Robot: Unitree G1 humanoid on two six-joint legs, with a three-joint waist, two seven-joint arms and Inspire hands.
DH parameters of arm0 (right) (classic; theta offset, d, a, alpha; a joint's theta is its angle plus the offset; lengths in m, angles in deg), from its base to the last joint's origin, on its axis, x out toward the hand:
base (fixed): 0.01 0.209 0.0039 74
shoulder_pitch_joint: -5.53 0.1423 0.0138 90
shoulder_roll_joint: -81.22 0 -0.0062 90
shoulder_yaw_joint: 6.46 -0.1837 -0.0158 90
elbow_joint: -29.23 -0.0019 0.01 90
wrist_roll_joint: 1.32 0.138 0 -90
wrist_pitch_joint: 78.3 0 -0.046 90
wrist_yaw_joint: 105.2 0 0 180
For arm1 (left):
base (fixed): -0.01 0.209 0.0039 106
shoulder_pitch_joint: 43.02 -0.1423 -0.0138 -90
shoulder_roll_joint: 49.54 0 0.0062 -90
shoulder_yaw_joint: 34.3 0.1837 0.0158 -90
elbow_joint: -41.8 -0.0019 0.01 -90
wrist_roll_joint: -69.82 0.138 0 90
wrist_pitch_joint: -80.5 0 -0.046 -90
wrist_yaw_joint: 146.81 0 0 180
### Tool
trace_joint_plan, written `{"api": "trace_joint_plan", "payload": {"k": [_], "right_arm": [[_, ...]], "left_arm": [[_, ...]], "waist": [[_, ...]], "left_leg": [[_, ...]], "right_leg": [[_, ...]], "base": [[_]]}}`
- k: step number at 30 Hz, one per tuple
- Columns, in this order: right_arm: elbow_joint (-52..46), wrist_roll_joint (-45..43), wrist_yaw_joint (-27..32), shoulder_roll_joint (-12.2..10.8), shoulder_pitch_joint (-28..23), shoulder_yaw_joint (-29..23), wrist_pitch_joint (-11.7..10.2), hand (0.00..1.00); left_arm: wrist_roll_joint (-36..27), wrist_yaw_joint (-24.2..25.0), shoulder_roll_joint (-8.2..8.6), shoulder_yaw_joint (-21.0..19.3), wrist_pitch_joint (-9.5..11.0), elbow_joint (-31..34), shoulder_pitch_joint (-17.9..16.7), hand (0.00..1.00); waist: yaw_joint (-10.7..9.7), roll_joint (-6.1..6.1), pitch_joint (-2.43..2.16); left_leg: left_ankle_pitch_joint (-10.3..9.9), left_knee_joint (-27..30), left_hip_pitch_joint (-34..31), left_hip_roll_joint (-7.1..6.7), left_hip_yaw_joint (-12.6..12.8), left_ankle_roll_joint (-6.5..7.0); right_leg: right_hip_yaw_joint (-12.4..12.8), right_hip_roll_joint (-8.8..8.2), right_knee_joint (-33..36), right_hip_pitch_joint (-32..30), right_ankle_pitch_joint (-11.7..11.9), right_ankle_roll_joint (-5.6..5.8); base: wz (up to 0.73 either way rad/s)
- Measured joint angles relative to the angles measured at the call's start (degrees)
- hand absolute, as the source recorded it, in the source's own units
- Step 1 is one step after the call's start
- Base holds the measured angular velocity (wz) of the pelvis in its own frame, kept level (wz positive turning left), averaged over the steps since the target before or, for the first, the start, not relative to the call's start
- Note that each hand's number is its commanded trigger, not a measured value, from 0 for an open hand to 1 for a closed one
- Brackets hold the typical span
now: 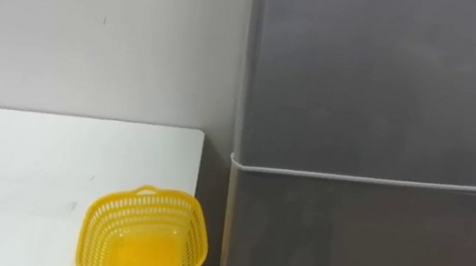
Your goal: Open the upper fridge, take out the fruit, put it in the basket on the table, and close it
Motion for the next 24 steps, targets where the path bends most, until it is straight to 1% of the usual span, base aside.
{"api": "trace_joint_plan", "payload": {"k": [1,2,3,4,5,6,7,8,9,11,12,14,16,18,20,21,22,24], "right_arm": [[0.0,0.1,0.4,0.0,-0.2,0.0,0.0,0.00],[0.0,0.2,0.8,0.0,-0.4,0.0,0.0,0.00],[0.0,0.3,1.1,-0.1,-0.4,0.0,0.0,0.00],[0.0,0.3,1.6,-0.1,-0.3,0.0,0.0,0.00],[0.0,0.2,1.7,-0.1,-0.3,-0.1,0.0,0.00],[-0.1,0.0,1.7,-0.1,-0.4,-0.2,-0.1,0.00],[-0.1,0.0,1.8,-0.1,-0.4,-0.5,-0.2,0.00],[-0.3,-0.3,1.9,0.0,-0.5,-0.6,-0.2,0.00],[-0.6,-0.7,1.9,0.0,-0.6,-0.6,-0.2,0.00],[-1.0,-1.8,2.0,0.0,-0.8,-1.0,-0.3,0.00],[-1.0,-1.7,2.1,0.0,-0.9,-1.1,-0.4,0.00],[-1.0,-2.0,2.2,0.0,-1.2,-1.6,-0.7,0.00],[-1.0,-2.0,2.3,0.0,-1.3,-1.7,-0.8,0.00],[-1.1,-2.0,2.4,0.1,-1.6,-1.6,-1.2,0.00],[-1.6,-2.0,2.4,0.2,-2.1,-1.6,-1.8,0.00],[-1.9,-2.1,2.4,0.2,-2.3,-1.6,-2.0,0.00],[-2.3,-2.1,2.4,0.2,-2.7,-1.6,-2.2,0.00],[-2.4,-2.7,2.5,0.2,-2.7,-1.6,-2.5,0.00]], "left_arm": [[-1.2,-0.9,0.04,-0.7,0.0,0.2,0.1,0.00],[-2.7,-2.1,0.10,-1.5,0.0,1.1,0.0,0.00],[-3.8,-2.8,0.16,-1.9,0.0,2.0,-0.2,0.00],[-5.8,-4.5,0.39,-3.0,0.1,4.7,-0.2,0.00],[-7.5,-6.2,0.65,-4.1,0.6,8.0,0.0,0.00],[-8.1,-7.1,0.69,-4.2,1.1,9.5,0.0,0.00],[-9.1,-8.5,0.69,-4.3,2.6,11.4,0.1,0.00],[-9.7,-9.8,0.70,-4.4,4.2,12.7,0.5,0.00],[-9.8,-10.5,0.72,-4.6,4.7,13.5,0.7,0.00],[-9.7,-13.3,0.77,-6.1,6.0,17.0,1.1,0.00],[-9.7,-14.2,0.74,-6.2,6.4,17.9,1.0,0.00],[-9.7,-17.5,0.76,-6.4,7.6,22.4,0.4,0.00],[-9.7,-19.6,0.75,-6.4,8.1,25.9,0.0,0.00],[-9.6,-21.8,0.79,-6.3,9.1,29.3,0.0,0.00],[-9.5,-24.8,0.79,-6.3,10.8,34.6,0.0,0.00],[-9.4,-25.5,0.78,-6.2,11.3,35.9,0.1,0.00],[-8.6,-26.9,0.72,-6.3,11.9,38.1,0.0,0.00],[-6.6,-29.0,0.69,-6.4,12.2,41.9,0.0,0.00]], "waist": [[0.1,0.05,0.06],[0.1,0.41,0.40],[0.1,0.43,0.37],[0.2,0.55,0.38],[0.2,0.61,0.50],[0.3,0.64,0.50],[0.8,0.82,0.38],[1.2,0.83,0.38],[1.4,1.07,0.26],[1.4,1.01,0.25],[1.4,1.00,0.25],[1.6,1.02,0.24],[1.6,1.02,0.20],[2.1,1.17,0.06],[2.7,1.25,0.02],[2.8,1.30,0.01],[2.9,1.38,0.00],[2.9,1.41,-0.02]], "left_leg": [[0.0,0.0,0.4,0.01,0.0,0.00],[0.0,0.0,1.0,0.01,-0.1,0.00],[0.0,0.0,1.1,0.02,-0.2,0.00],[-0.3,0.0,1.0,0.07,-0.4,-0.03],[-0.3,0.1,0.8,0.06,-0.7,-0.03],[-0.3,0.1,0.8,0.06,-0.7,-0.03],[-0.3,-0.1,0.9,0.11,-0.4,-0.01],[-0.4,-0.1,0.9,0.13,-0.2,0.01],[-0.4,0.0,0.8,0.13,-0.2,0.02],[-0.4,0.1,0.7,0.08,-0.3,0.04],[-0.4,0.1,0.8,0.05,-0.4,0.04],[-0.4,0.1,0.8,0.00,-0.7,0.06],[-0.4,0.4,0.9,-0.01,-0.8,0.06],[-0.4,0.4,1.0,0.01,-0.9,0.06],[-0.3,0.3,1.0,0.01,-0.9,0.05],[-0.4,0.3,1.0,0.01,-0.9,0.05],[-0.4,0.2,1.0,0.00,-0.9,0.05],[-0.4,0.3,0.9,-0.04,-1.2,0.05]], "right_leg": [[0.0,0.00,0.0,0.3,0.0,0.00],[0.0,0.00,0.0,0.7,0.0,0.00],[0.1,0.02,0.0,0.8,0.0,0.00],[0.1,0.12,0.0,0.8,0.0,0.00],[0.1,0.13,0.0,0.7,0.0,0.00],[0.1,0.13,0.0,0.7,0.0,0.00],[0.2,0.14,0.1,0.9,0.0,0.00],[0.3,0.14,0.2,0.9,0.0,0.00],[0.3,0.14,0.2,1.0,0.0,0.00],[0.1,0.11,0.3,1.2,0.0,-0.01],[0.1,0.10,0.3,1.3,0.0,-0.01],[-0.1,0.08,0.2,1.3,0.0,-0.01],[-0.3,0.07,0.2,1.3,0.0,-0.01],[-0.2,0.10,0.3,0.9,0.0,-0.01],[0.0,0.12,0.2,0.7,0.0,-0.01],[-0.1,0.12,0.2,0.7,0.0,-0.01],[-0.2,0.11,0.2,0.7,0.0,-0.01],[-0.6,0.10,0.2,0.8,0.0,-0.01]], "base": [[0.00],[0.00],[0.03],[0.06],[0.05],[0.00],[-0.06],[-0.08],[0.00],[0.02],[0.05],[0.04],[0.04],[-0.02],[-0.02],[0.00],[0.00],[0.07]]}}
